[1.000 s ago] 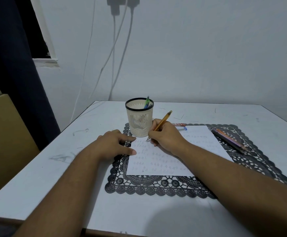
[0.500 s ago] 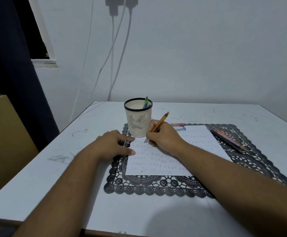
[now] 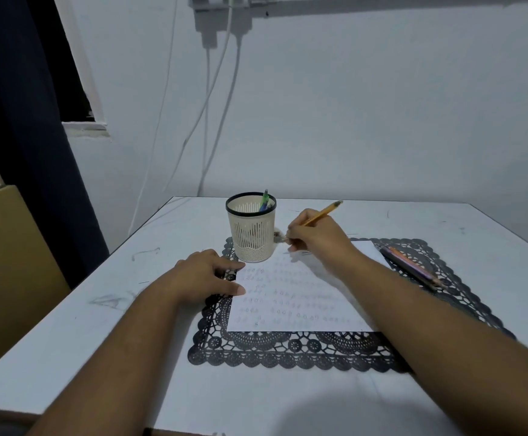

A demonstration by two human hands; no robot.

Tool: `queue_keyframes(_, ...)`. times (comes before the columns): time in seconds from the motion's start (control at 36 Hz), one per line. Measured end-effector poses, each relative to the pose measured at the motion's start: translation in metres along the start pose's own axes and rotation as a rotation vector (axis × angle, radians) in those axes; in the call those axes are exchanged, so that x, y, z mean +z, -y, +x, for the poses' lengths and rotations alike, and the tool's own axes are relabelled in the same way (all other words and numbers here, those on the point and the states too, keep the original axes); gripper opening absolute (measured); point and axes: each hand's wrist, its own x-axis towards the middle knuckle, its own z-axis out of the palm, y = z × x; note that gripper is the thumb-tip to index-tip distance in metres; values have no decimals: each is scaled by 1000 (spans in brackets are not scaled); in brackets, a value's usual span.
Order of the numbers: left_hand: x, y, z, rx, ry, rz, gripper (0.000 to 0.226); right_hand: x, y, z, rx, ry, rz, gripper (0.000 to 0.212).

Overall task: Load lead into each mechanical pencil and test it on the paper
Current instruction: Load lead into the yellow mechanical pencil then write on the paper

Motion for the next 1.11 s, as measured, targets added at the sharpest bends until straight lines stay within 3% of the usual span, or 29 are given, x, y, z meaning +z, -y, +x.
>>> queue_keyframes(0.06,-2,-3,-3,2,-3,-24,74,-13,8,4,61,36,25,5)
queue_keyframes(0.14,-7,-9,-7,25,-111,-122,35,-33,21,0,147,105,162,15)
queue_keyframes(0.17,-9,-13,-9,39,-176,-130,31,-40,26,-4,148,104,198,18)
queue_keyframes(0.28,-11,-29,-7,4,-370,-346,85,-64,37,-15,97,40,141,21)
queue_keyframes(0.39,-7,-58,4,-55,-371,-601,124,-79,48,-22,-6,-89,-28,23)
queue_keyframes(0.5,8,-75,22,-104,-369,-682,142,-77,62,-24,-146,-191,-73,36)
queue_keyframes(0.64,26,-89,31,-77,-479,-774,156,-54,86,-14,-267,-214,-37,10)
queue_keyframes(0.72,33,-85,31,-83,-571,-698,127,-35,99,-6,-326,-203,-42,24)
queue_keyframes(0.81,38,-81,31,-13,-644,-647,97,-19,106,4,-419,-211,-139,25)
queue_keyframes(0.97,45,-78,28,39,-588,-806,87,10,102,28,-576,-221,-270,15)
queue_keyframes(1.11,38,-91,11,112,-540,-771,73,26,90,35,-578,-196,-421,12)
